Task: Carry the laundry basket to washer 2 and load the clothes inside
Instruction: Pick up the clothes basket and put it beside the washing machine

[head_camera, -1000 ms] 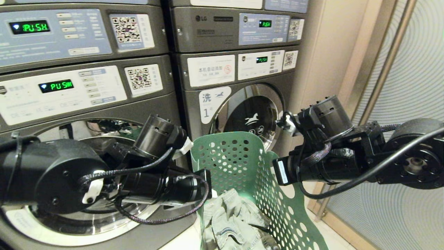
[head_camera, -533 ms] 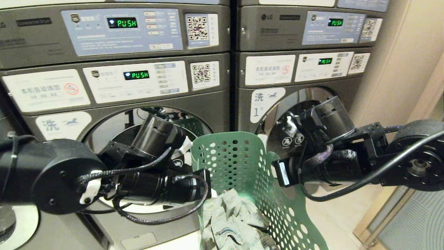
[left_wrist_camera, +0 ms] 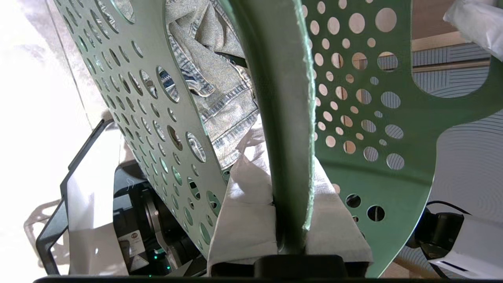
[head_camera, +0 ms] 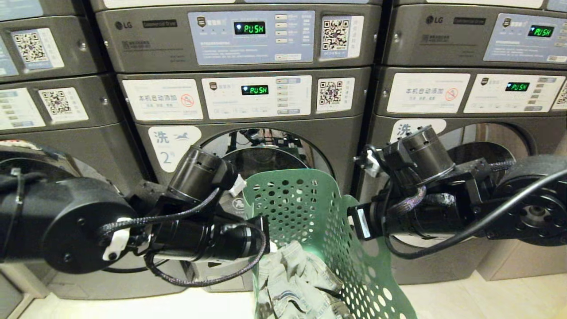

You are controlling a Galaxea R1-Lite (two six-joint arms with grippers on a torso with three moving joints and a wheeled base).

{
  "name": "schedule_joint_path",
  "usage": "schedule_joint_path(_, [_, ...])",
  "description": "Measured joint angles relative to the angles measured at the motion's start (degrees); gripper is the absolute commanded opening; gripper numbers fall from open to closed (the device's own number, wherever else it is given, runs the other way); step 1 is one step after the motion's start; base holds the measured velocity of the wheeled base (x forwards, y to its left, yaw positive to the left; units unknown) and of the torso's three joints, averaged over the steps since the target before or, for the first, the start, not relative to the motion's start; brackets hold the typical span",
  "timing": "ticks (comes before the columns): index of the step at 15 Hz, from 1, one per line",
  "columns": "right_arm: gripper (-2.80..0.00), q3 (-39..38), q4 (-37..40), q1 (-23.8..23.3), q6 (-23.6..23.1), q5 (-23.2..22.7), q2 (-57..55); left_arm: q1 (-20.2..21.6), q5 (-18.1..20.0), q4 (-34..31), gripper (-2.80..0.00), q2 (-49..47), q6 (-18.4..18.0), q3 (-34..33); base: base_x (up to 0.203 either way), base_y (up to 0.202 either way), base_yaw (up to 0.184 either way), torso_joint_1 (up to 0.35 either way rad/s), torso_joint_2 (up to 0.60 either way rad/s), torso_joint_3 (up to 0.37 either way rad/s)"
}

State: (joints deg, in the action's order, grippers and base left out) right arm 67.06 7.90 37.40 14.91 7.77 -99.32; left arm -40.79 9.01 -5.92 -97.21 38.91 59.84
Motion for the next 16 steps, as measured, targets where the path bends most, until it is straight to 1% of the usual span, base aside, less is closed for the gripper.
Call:
schedule_joint_path(4, [-2.80, -0.42, 0.03, -1.19, -1.28, 1.68, 0.00, -0.02, -0.04, 0.00, -2.80, -1.14, -0.38, 1.36, 0.000, 0.000, 0.000, 0.000, 0.00, 0.000])
schedule_joint_path(8, [-2.80, -1.49, 0.09, -5.79, -4.19, 1.66, 0.01, -0.28, -0.11, 0.17, -2.80, -4.90, -0.52, 7.69, 0.000, 0.000, 0.000, 0.000, 0.00, 0.000])
schedule_joint_path(11, [-2.80, -3.11, 0.11, -9.94, -6.13, 1.68, 0.59, -3.27, -0.11, 0.50, -2.80, -9.25, -0.22, 12.10, 0.000, 0.000, 0.000, 0.000, 0.00, 0.000])
schedule_joint_path(13, [-2.80, -5.26, 0.15, -12.39, -7.81, 1.66, 1.05, -5.40, -0.13, 0.50, -2.80, -11.83, 0.00, 13.75, 0.000, 0.000, 0.000, 0.000, 0.00, 0.000])
schedule_joint_path(14, [-2.80, -6.45, 0.17, -13.55, -8.41, 1.66, 1.21, -6.33, -0.47, 0.50, -2.80, -13.19, 0.35, 14.63, 0.000, 0.000, 0.000, 0.000, 0.00, 0.000])
schedule_joint_path(16, [-2.80, -8.33, 0.15, -15.78, -8.77, 1.66, 1.48, -8.32, -2.04, 0.48, -2.80, -16.47, 2.15, 17.62, 0.000, 0.000, 0.000, 0.000, 0.00, 0.000])
